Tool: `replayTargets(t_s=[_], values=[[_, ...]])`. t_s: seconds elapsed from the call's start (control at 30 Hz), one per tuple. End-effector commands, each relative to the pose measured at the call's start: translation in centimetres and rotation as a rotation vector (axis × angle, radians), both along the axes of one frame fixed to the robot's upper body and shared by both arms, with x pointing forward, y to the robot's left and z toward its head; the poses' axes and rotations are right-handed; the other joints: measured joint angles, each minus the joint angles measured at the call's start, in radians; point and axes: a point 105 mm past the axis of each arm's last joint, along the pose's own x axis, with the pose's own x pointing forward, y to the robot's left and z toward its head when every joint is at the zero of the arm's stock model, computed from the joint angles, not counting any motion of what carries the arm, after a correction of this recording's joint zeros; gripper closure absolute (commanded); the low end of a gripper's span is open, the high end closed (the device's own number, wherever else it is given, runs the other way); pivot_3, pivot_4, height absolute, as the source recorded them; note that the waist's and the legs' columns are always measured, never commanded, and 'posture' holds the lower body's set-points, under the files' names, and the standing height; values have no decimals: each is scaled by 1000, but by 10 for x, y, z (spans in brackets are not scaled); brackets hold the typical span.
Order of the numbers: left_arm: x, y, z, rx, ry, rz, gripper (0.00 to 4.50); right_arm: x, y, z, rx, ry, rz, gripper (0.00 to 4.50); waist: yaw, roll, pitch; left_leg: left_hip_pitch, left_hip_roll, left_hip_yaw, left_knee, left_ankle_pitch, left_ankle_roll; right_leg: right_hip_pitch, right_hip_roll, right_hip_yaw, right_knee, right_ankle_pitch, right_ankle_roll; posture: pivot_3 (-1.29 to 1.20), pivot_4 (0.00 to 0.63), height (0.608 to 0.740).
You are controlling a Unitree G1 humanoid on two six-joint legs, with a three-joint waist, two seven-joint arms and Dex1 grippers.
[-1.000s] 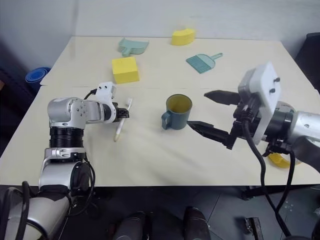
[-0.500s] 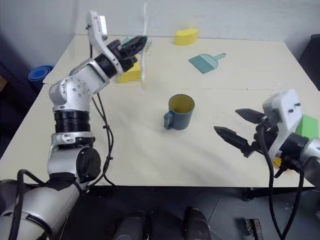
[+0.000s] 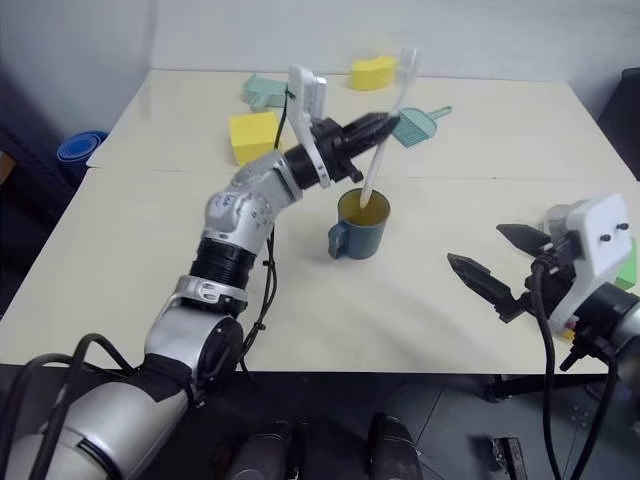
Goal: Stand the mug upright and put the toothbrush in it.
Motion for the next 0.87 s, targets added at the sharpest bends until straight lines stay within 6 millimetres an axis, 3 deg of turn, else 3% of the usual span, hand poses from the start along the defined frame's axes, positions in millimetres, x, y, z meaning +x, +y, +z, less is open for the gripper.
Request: replayTargets(t_s=[0.03, 0.07, 0.2, 0.33, 0.43, 0.6, 0.77, 0.87], values=[[-6, -2, 3, 3, -73, -2, 4203, -4, -3, 15, -7, -73, -19, 0, 0, 0, 0, 0, 0, 0, 0, 0, 0, 0, 0, 0, 0, 0, 0, 0, 150, 740], [-6, -1, 1, 2, -69, 6, 4203, -4, -4, 15, -6, -73, -21, 0, 0, 0, 0, 0, 0, 0, 0, 0, 0, 0, 0, 0, 0, 0, 0, 0, 150, 740], [-11, 5, -5, -36, -35, -3, 3055, 0, -7, 14, -6, -67, -25, 0, 0, 0, 0, 0, 0, 0, 0, 0, 0, 0, 0, 0, 0, 0, 0, 0, 150, 740], [-17, 39, 0, -32, -36, 29, 2288, 6, -15, 14, -22, -54, -25, 0, 1, 0, 0, 0, 0, 0, 0, 0, 1, 0, 0, 0, -1, 0, 0, 0, 150, 740], [-35, 78, 17, 34, -49, -31, 1620, 12, -24, 14, -44, -38, -11, 0, -13, 0, 0, 0, 0, 0, 0, 0, 1, 0, 0, 1, 0, 0, 0, 0, 150, 740], [-65, 142, 39, 220, -75, -71, 1620, 13, -32, 11, -77, 31, 105, 0, -28, 1, -1, 2, 1, -2, 0, 0, 1, 0, 0, 1, 5, 0, 0, 0, 150, 740], [-100, 214, 24, 621, -104, -81, 1620, 4, -35, 20, -125, 116, 285, 0, -29, 2, 0, 3, 1, -1, -1, -1, 0, 0, 0, 0, 3, 0, 0, 0, 150, 740], [-107, 239, 18, 749, -94, -60, 1620, 2, -37, 25, -155, 144, 351, 0, -26, 2, 0, 3, 1, 0, -1, -1, 0, 1, 0, 1, 1, 0, 0, 0, 150, 740]])
